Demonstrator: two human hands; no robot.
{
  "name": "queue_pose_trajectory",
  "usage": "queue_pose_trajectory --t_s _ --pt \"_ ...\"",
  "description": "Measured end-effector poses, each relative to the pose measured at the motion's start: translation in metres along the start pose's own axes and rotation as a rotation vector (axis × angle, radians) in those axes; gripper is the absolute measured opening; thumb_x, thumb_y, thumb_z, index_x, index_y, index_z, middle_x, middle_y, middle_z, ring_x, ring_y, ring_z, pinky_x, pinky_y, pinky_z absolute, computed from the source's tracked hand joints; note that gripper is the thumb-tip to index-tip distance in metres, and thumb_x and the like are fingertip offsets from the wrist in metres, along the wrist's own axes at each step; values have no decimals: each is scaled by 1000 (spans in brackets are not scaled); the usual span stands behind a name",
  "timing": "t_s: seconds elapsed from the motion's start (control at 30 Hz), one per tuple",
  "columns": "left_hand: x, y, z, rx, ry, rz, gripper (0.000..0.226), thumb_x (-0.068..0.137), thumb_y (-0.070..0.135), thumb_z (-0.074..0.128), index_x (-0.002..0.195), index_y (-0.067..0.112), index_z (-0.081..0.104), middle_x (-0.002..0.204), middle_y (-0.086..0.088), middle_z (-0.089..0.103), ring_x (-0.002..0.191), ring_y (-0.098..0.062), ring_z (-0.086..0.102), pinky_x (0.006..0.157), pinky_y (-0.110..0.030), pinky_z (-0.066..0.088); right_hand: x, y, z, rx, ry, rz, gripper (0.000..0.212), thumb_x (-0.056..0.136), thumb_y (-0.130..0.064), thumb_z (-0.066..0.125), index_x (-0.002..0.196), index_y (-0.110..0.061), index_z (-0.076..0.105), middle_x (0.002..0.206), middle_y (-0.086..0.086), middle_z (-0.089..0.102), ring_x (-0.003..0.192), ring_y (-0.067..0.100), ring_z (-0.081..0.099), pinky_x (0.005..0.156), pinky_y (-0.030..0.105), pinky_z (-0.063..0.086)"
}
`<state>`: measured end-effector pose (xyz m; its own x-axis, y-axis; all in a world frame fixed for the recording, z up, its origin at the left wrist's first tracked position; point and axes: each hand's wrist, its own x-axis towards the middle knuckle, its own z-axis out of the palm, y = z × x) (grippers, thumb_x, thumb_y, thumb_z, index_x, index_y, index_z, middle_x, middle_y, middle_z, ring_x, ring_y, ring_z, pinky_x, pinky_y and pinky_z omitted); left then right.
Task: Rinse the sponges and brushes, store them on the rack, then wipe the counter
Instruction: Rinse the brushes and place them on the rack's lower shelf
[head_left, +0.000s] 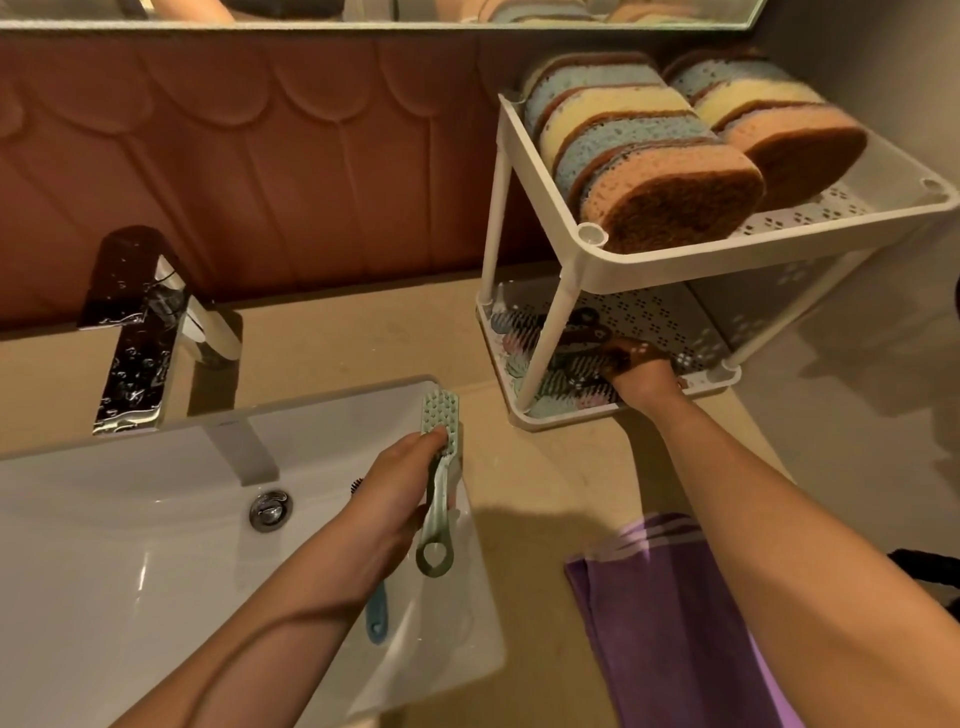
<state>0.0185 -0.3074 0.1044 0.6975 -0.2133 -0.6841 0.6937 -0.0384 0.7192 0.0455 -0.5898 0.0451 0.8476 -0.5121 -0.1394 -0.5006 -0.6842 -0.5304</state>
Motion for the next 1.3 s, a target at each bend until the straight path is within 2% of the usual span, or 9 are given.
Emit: queue_pose_trajectory --t_s 0.13,0.3,0.5,0.6,0.7,0.83,0.93,1.17,1.3 --pt "1 -3 0 15 -19 8 18 96 26 49 93 14 62 73 -3 59 69 -17 53 66 -30 44 -1 1 -4 -15 -61 17 30 88 -2 56 116 -9 66 123 13 63 113 29 57 94 28 42" --pt "-2 -5 1 48 -65 48 18 94 26 52 97 14 65 86 -3 67 81 -16 58 79 -30 42 -4 3 -6 4 -112 57 35 92 -8 49 125 -16 60 128 12 59 117 31 53 94 31 43" --pt "-7 -4 4 52 -100 61 12 91 28 56 88 21 66 88 2 65 86 -15 54 85 -33 37 -53 -17 -16 238 29 38 33 93 -11 47 124 -16 57 111 11 64 97 28 60 84 36 50" --pt "-9 -7 7 64 -106 91 13 90 26 59 78 23 56 86 1 61 76 -13 55 76 -29 39 -111 -46 -16 428 -131 -68 26 95 -12 47 116 -16 61 106 1 63 98 15 59 80 19 47" --pt "-16 -11 14 87 -118 124 4 89 23 60 89 21 56 87 -3 65 73 -12 59 63 -23 43 -154 -66 -10 539 -303 -77 25 96 -17 46 115 -23 61 103 4 65 93 18 61 75 23 50" --pt "-26 -15 23 82 -97 161 22 87 17 63 109 15 58 93 -4 69 75 -10 66 47 -11 47 -176 -72 -2 434 -280 -125 31 96 -30 42 125 -30 54 117 0 63 107 16 57 93 35 48" --pt "-29 -17 25 107 -132 164 26 86 21 65 111 14 61 89 0 71 77 -10 67 59 -19 48 -179 -71 0 498 -261 -125 31 97 -33 40 124 -29 55 123 0 62 114 17 55 99 41 45" --pt "-33 -13 26 259 -85 323 24 91 32 55 83 13 66 75 -1 65 69 -12 58 64 -21 46 -180 -55 -11 484 -196 -154 36 88 -42 50 116 -25 63 110 -3 68 103 13 61 93 42 50" --pt "-30 -13 29 322 -71 364 25 90 28 58 79 8 66 72 -3 62 65 -11 54 65 -23 44 -177 -46 -23 361 -192 -222 37 85 -46 55 118 -32 60 120 -9 63 114 10 55 103 40 40"
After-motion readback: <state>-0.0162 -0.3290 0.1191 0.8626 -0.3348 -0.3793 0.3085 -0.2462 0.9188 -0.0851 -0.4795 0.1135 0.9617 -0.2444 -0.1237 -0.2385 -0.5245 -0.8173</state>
